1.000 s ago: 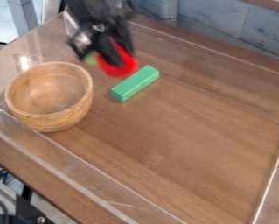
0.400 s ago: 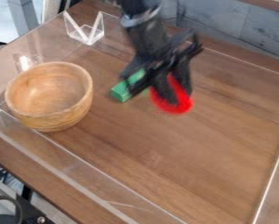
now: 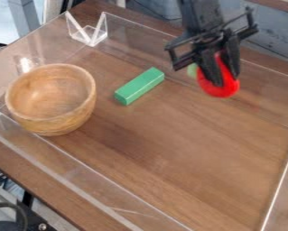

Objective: Move the red fruit to the right

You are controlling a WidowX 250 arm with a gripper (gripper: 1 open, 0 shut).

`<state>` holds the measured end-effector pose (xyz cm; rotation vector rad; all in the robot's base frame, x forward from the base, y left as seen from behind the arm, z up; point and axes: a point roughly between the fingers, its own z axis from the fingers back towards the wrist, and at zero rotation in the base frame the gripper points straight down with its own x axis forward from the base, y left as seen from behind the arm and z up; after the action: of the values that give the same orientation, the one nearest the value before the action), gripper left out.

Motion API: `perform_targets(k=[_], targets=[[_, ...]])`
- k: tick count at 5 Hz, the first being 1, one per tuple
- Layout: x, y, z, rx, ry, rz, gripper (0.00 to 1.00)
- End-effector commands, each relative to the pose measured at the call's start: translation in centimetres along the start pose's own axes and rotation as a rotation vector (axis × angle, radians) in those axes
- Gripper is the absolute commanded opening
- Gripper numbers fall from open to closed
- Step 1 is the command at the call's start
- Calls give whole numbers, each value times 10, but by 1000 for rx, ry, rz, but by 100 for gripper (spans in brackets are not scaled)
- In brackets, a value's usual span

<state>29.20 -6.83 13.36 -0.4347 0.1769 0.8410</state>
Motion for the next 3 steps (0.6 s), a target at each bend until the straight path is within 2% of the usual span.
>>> perform_targets(k=[1,2,3], targets=[[3,-11,1,-27,-15,-39,0],[7,-12,-6,-26,-12,-45,0],[17,-14,-1,-17,-5,-64,0]])
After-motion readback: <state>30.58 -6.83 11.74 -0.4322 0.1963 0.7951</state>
